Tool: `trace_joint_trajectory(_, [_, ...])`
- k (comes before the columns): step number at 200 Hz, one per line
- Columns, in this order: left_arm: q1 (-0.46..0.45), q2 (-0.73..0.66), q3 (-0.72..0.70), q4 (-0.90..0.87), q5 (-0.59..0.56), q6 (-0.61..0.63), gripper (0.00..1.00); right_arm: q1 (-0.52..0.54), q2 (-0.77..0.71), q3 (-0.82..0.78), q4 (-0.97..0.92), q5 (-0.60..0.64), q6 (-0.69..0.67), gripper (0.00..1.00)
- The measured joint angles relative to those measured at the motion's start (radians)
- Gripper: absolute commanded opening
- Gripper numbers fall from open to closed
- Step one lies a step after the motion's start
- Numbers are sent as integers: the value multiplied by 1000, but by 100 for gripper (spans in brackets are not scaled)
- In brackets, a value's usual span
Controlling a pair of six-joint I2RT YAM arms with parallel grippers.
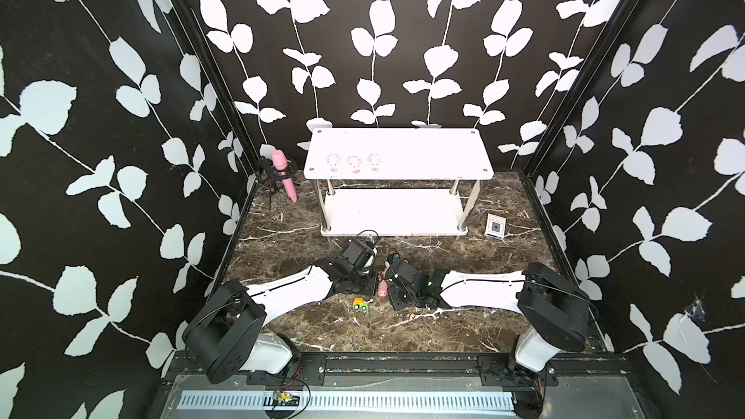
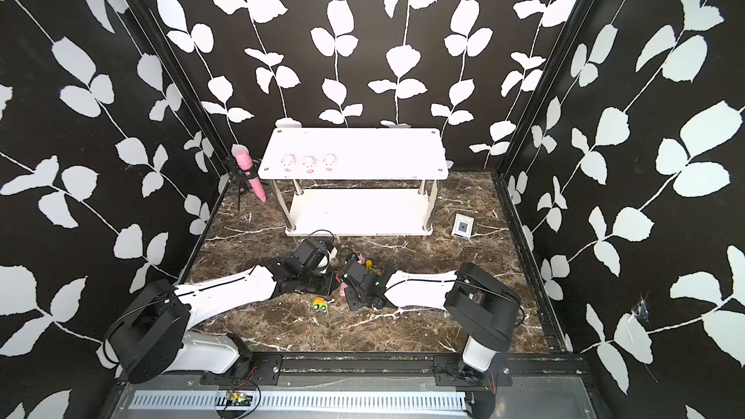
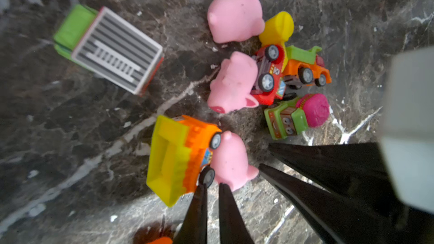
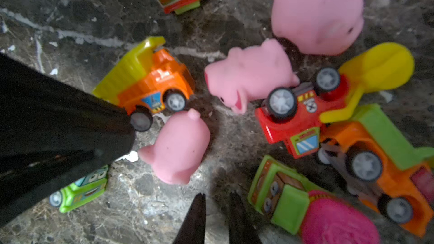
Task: Organize plastic toys on shelves
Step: Pick up the plastic toy at the center of the board.
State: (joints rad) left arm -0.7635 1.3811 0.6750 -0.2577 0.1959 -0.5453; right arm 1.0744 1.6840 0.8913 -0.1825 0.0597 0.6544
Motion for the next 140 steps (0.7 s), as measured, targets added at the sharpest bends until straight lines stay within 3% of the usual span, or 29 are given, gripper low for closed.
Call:
trace_joint_trajectory(68, [-5, 4, 0, -2, 2, 0, 13, 0, -14, 0, 27, -40, -6, 35])
trace_joint_trajectory(140, [-5, 11, 0, 0, 16, 7, 13, -2, -5, 5, 83, -60, 15, 35])
